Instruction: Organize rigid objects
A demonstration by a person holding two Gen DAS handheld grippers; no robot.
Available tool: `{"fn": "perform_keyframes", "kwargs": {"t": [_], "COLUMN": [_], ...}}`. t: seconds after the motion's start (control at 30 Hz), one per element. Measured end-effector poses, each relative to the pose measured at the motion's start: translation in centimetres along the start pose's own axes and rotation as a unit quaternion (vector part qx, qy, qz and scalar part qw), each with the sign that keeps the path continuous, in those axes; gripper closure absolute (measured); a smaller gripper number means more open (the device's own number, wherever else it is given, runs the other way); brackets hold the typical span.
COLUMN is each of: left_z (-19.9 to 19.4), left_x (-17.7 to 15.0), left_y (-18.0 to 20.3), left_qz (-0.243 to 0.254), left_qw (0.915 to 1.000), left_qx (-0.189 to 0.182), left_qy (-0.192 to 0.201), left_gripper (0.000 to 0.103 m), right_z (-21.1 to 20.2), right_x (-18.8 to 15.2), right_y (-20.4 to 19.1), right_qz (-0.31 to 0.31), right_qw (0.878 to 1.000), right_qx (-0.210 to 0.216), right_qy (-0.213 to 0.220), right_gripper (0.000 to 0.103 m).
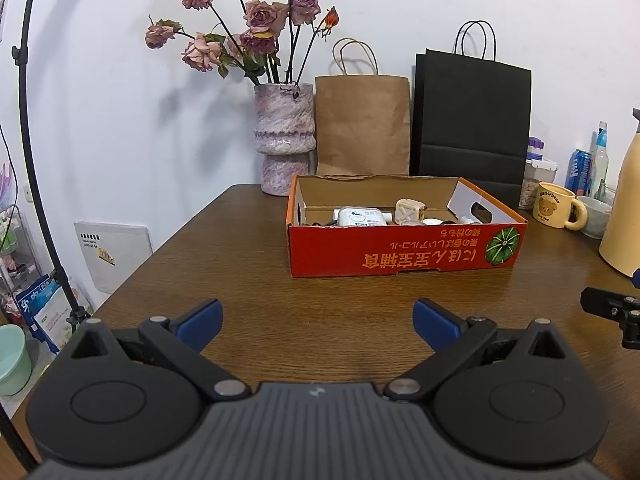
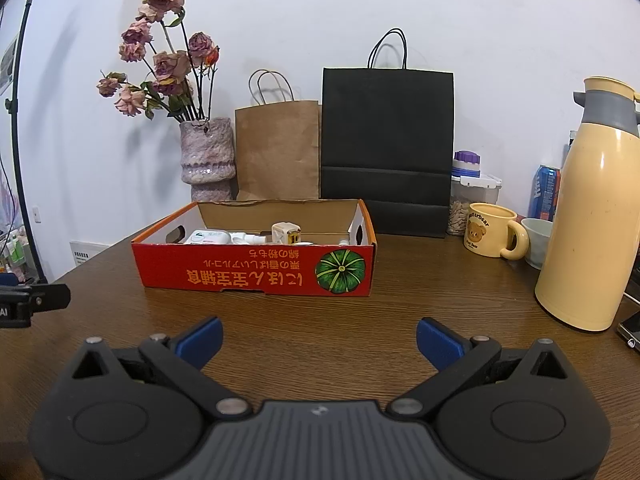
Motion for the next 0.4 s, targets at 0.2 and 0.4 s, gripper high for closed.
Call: {"fn": "perform_keyframes", "kwargs": {"t": [0.2, 0.4], "left_z": [0.13, 0.26], "left_x": [-0.13, -0.17], "left_y": [0.04, -0.17], "left_qz": [-0.001, -0.006], "left_qw": [1.0000, 1.0000], "left_qx": [0.004, 0.000], "left_qy": [-0.002, -0.002], "left_gripper": [0.000, 0.000], "right_z": [0.04, 0.14], "right_x": [0.00, -0.06], "right_y": [-0.07, -0.24], "right_qz": [0.000, 0.001], "right_qw": [1.000, 1.000], "right_qx": [0.000, 0.001], "right_qy": [0.000, -0.002], "right_gripper": [0.000, 0.000]}}
Point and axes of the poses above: each gripper's, at about its wrist camera, not at the fingertips, and z roughly the way its jaws point, y to its right, x to its top, the point moved 4 cm from there along z, roughly the way its jaws point, and after that the axes turned 10 degrees about -z, right-handed, at the moved point
